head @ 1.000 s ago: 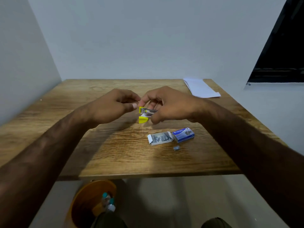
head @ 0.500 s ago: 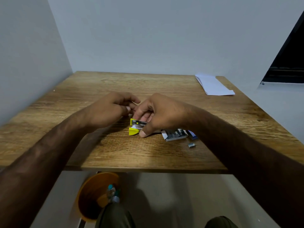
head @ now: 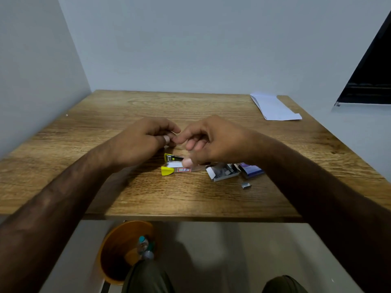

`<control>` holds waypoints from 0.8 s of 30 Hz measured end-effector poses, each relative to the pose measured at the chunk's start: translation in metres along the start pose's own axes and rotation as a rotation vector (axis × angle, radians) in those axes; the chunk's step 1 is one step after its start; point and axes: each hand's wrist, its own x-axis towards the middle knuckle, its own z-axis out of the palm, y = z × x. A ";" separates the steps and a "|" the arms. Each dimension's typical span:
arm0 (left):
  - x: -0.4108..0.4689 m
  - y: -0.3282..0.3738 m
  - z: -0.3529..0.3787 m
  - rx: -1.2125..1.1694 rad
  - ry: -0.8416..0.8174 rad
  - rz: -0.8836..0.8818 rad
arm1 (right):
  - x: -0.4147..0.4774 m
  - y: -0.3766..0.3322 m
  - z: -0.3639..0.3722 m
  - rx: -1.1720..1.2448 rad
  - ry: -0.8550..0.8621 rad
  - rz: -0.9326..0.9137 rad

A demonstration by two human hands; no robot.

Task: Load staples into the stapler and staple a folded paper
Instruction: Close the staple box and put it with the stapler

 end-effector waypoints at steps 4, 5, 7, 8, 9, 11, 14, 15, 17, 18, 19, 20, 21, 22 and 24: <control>-0.001 0.002 0.004 0.064 0.014 0.033 | -0.027 0.018 -0.022 0.060 0.097 0.031; -0.001 0.006 0.006 0.086 0.015 0.056 | -0.035 0.022 -0.026 0.072 0.126 0.045; -0.002 0.014 0.012 0.146 0.009 0.124 | -0.051 0.030 -0.033 0.087 0.184 0.052; -0.004 0.019 0.015 0.180 -0.004 0.162 | -0.060 0.033 -0.036 0.084 0.207 0.048; -0.005 0.024 0.018 0.207 -0.029 0.195 | -0.068 0.036 -0.038 0.063 0.226 0.039; -0.006 0.033 0.025 0.265 -0.107 0.230 | -0.084 0.039 -0.039 -0.059 0.240 -0.001; -0.008 0.040 0.036 0.412 -0.234 0.249 | -0.102 0.040 -0.033 -0.205 0.183 -0.037; -0.008 0.041 0.040 0.444 -0.263 0.266 | -0.105 0.040 -0.030 -0.205 0.158 -0.025; -0.008 0.040 0.045 0.471 -0.282 0.301 | -0.109 0.040 -0.025 -0.207 0.121 0.015; -0.008 0.039 0.047 0.472 -0.279 0.307 | -0.109 0.040 -0.022 -0.226 0.117 0.024; -0.007 0.039 0.047 0.471 -0.272 0.310 | -0.110 0.040 -0.020 -0.251 0.122 0.026; -0.007 0.039 0.048 0.472 -0.266 0.314 | -0.109 0.039 -0.018 -0.278 0.132 0.027; -0.006 0.039 0.049 0.475 -0.263 0.318 | -0.109 0.038 -0.016 -0.304 0.141 0.028; -0.006 0.039 0.050 0.480 -0.260 0.321 | -0.109 0.037 -0.014 -0.327 0.148 0.030; -0.005 0.039 0.050 0.482 -0.258 0.323 | -0.107 0.034 -0.011 -0.356 0.153 0.038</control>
